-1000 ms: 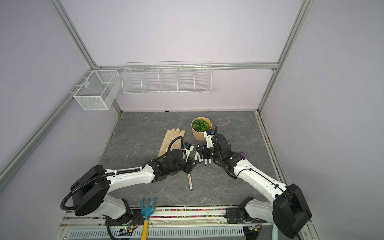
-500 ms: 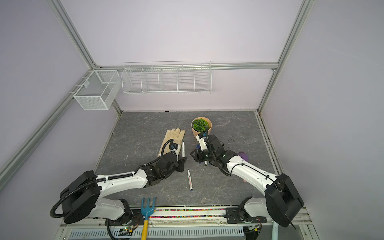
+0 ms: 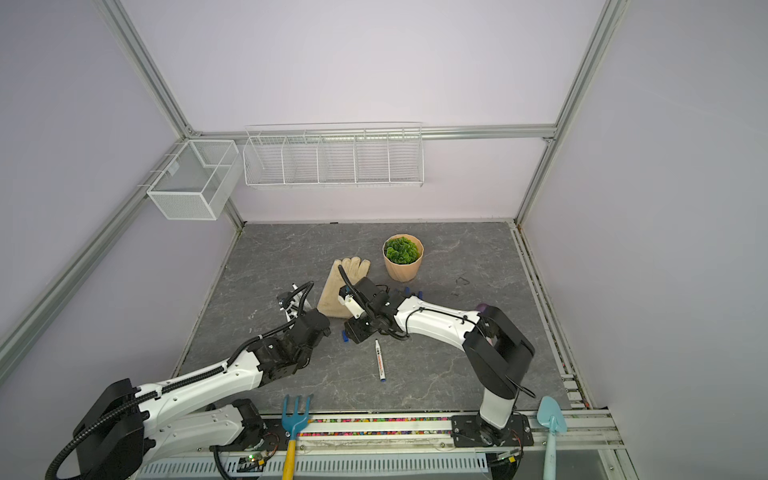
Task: Insert the pens into the pen caps
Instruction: 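Reach the right gripper to the blue caps by the glove and grasp one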
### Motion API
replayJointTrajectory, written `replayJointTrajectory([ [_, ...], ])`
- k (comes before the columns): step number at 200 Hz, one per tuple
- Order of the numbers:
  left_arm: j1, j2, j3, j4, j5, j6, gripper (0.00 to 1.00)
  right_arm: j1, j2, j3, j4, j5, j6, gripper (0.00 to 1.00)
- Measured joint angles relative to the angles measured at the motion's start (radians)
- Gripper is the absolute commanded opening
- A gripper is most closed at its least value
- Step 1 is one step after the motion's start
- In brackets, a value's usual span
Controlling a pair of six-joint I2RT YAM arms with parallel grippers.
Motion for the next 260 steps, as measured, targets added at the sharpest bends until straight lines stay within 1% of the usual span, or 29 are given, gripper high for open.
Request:
replayJointTrajectory([
  [39,0.002,-0.034,-0.037,-0.153,-0.046,-0.123,0.0,0.012,0.09,0.081,-0.092,0.026,-0.011,0.48],
  [78,0.002,-0.087,-0.056,-0.221,-0.059,-0.166,0.0,0.012,0.156,0.165,-0.156,0.033,-0.011,0.48],
  [143,0.008,-0.15,-0.076,-0.264,-0.092,-0.18,0.0,0.012,0.248,0.278,-0.232,0.045,-0.014,0.47],
  [223,0.01,-0.189,-0.094,-0.276,-0.091,-0.181,0.0,0.013,0.391,0.427,-0.303,0.053,-0.017,0.44],
  [260,0.01,-0.2,-0.099,-0.28,-0.091,-0.18,0.0,0.026,0.429,0.487,-0.346,0.098,-0.019,0.42],
])
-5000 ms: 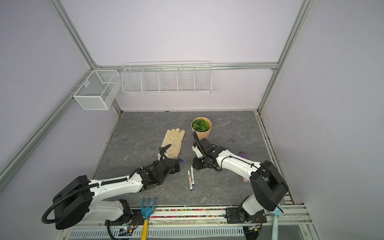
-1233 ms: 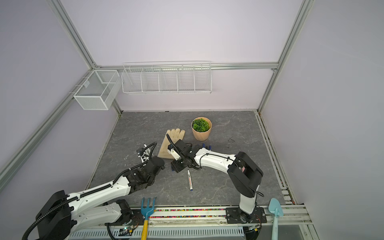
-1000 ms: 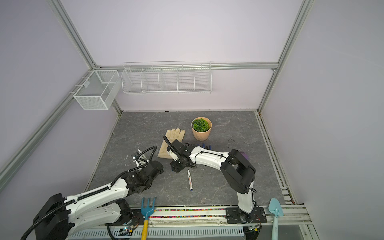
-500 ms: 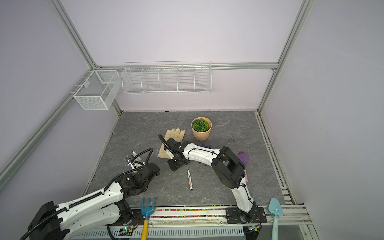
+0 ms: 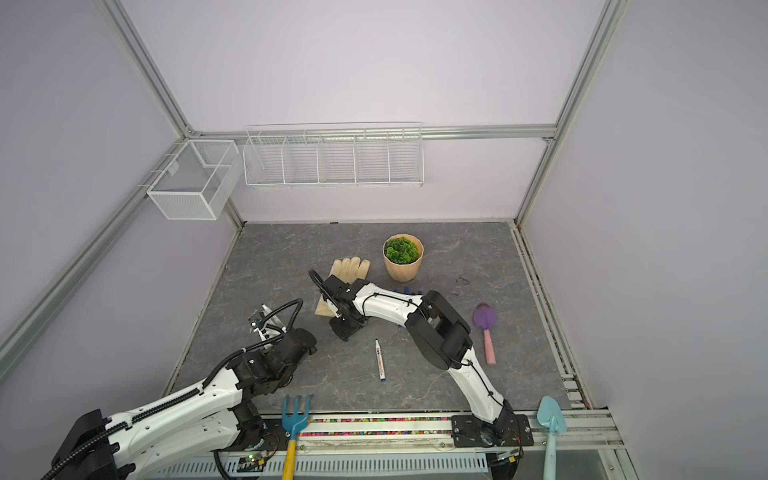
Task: Insert the pens into the pen caps
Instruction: 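Reach the right gripper to the blue caps by the glove and grasp one, then bring the blue cap in right gripper above the marker tip in left gripper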
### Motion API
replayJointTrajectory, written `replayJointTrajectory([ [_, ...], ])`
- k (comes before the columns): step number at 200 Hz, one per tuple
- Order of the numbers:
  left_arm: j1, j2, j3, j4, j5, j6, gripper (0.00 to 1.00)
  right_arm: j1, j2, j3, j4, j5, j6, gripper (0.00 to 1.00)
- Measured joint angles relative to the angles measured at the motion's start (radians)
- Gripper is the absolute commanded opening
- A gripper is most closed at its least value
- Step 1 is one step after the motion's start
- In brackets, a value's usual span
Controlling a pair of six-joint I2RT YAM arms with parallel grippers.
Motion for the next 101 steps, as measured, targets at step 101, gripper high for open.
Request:
replayJointTrajectory([
  [101,0.0,0.0,0.0,0.003,0.007,0.032,0.0,0.071,0.059,0.096,-0.083,0.19,-0.033,0.17],
])
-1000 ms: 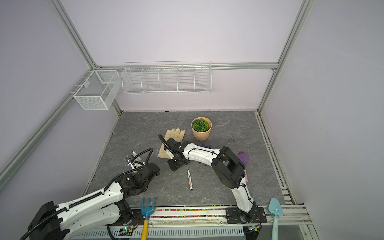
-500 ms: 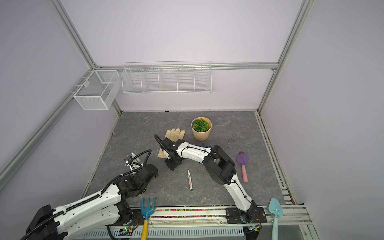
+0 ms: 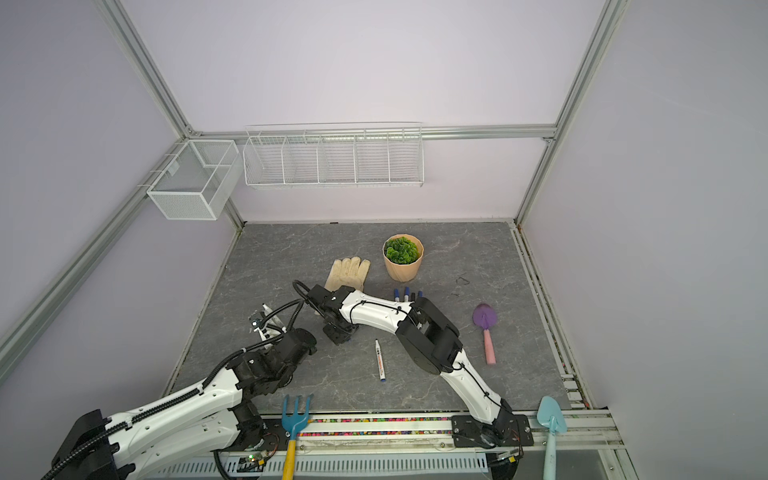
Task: Insert the pens into the pen caps
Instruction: 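Bring the blue cap in right gripper above the marker tip in left gripper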
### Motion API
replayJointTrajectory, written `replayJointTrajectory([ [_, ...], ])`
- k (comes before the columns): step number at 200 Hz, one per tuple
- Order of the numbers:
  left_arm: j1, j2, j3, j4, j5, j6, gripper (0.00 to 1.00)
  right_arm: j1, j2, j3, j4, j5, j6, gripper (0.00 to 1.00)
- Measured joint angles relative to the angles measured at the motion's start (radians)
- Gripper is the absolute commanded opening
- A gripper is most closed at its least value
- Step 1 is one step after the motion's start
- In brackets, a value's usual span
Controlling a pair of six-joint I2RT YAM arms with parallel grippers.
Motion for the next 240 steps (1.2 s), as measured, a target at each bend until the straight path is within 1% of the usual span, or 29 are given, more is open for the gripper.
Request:
replayJointTrajectory([
  [15,0.0,0.0,-0.001,0.018,0.011,0.028,0.0,-0.003,-0.005,-0.009,0.014,-0.008,0.005,0.12],
  [30,0.0,0.0,-0.008,0.069,0.036,0.079,0.0,-0.017,-0.035,-0.06,0.061,-0.039,0.013,0.1],
  [51,0.001,0.004,-0.032,0.17,0.093,0.167,0.0,-0.065,-0.128,-0.199,0.154,-0.095,0.044,0.09],
  [61,0.001,0.013,-0.041,0.223,0.133,0.213,0.0,-0.105,-0.201,-0.286,0.206,-0.122,0.068,0.09],
  [77,0.001,0.035,-0.056,0.324,0.215,0.288,0.0,-0.172,-0.332,-0.404,0.289,-0.16,0.111,0.09],
  [106,0.001,0.108,-0.081,0.524,0.417,0.438,0.0,-0.304,-0.603,-0.618,0.518,-0.236,0.23,0.09],
  [130,0.001,0.176,-0.081,0.661,0.578,0.539,0.0,-0.36,-0.736,-0.78,0.731,-0.318,0.34,0.09],
  [156,0.001,0.253,-0.065,0.746,0.734,0.628,0.0,-0.363,-0.758,-0.888,0.91,-0.4,0.428,0.09],
  [181,0.001,0.324,-0.024,0.778,0.848,0.686,0.0,-0.362,-0.759,-0.925,1.019,-0.441,0.478,0.09],
  [209,0.001,0.357,0.007,0.793,0.911,0.718,0.0,-0.362,-0.78,-0.927,1.089,-0.439,0.499,0.09],
  [240,0.0,0.357,0.01,0.799,0.935,0.732,0.0,-0.362,-0.792,-0.925,1.102,-0.414,0.498,0.09],
])
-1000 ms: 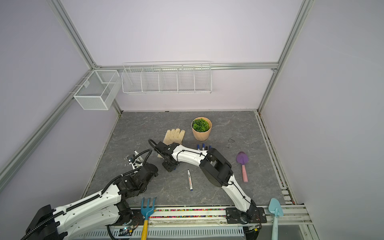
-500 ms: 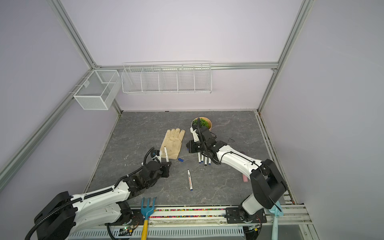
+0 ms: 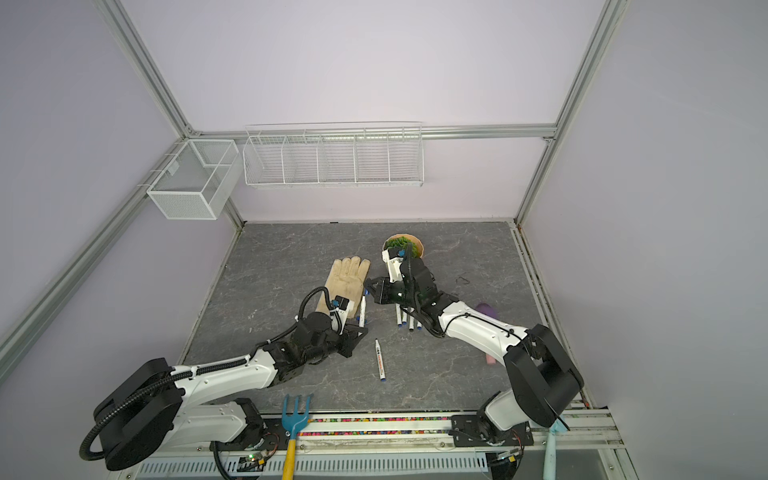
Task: Insert the pens into the pen caps
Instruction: 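Bring the blue cap in right gripper above the marker tip in left gripper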
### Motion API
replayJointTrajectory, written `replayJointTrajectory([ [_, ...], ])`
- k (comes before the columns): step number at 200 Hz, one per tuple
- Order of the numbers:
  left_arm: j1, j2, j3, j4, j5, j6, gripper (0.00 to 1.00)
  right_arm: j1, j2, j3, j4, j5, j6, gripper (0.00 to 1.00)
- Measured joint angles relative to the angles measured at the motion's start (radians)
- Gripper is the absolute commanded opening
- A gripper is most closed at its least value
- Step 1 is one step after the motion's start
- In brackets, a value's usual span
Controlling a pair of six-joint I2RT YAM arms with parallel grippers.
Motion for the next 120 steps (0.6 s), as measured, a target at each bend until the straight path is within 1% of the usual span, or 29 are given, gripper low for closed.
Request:
replayJointTrajectory([
  [66,-0.002,0.0,0.001,0.0,0.011,0.004,0.0,0.006,0.0,0.032,-0.021,0.006,-0.035,0.08],
  [120,-0.006,0.0,0.002,0.0,0.011,0.007,0.0,0.025,0.0,0.032,-0.088,0.005,-0.084,0.08],
])
